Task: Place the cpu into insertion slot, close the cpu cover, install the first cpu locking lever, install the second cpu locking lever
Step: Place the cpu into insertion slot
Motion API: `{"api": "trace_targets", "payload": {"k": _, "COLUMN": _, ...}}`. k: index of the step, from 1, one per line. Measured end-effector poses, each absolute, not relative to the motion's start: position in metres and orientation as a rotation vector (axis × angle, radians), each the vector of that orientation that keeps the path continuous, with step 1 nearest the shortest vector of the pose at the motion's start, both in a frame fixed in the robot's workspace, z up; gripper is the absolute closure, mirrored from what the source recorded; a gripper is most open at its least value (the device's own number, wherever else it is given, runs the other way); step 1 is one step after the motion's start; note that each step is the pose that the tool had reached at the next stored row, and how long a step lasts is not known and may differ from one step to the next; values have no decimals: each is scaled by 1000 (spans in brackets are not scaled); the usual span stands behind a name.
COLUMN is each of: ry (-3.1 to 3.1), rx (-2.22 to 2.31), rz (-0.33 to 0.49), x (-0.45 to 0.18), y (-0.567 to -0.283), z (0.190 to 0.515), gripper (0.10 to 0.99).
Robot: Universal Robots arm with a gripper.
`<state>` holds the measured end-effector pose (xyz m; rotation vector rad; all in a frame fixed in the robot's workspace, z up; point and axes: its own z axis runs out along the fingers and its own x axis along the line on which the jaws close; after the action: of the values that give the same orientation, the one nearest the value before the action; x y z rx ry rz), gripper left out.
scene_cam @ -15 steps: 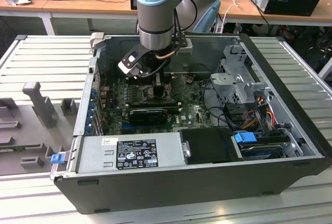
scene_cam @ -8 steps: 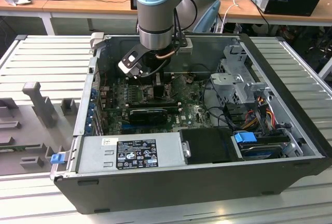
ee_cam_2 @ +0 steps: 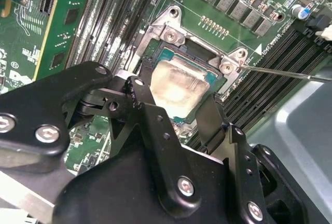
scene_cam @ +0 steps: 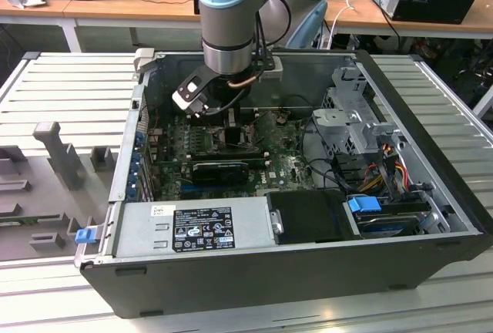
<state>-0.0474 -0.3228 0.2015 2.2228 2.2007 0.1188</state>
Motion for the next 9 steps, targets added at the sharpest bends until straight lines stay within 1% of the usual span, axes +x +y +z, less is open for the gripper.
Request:
{"api": "trace_targets", "payload": {"k": 5, "ry": 2201, "rx": 2223, "rz": 120, "x": -47, "y": -319, "z": 201, "gripper": 482}}
{"api": "trace_targets", "payload": {"k": 9, "ry": 2199, "rx": 2221, "rz": 115, "x": -47, "y": -321, "z": 201, "gripper": 482}}
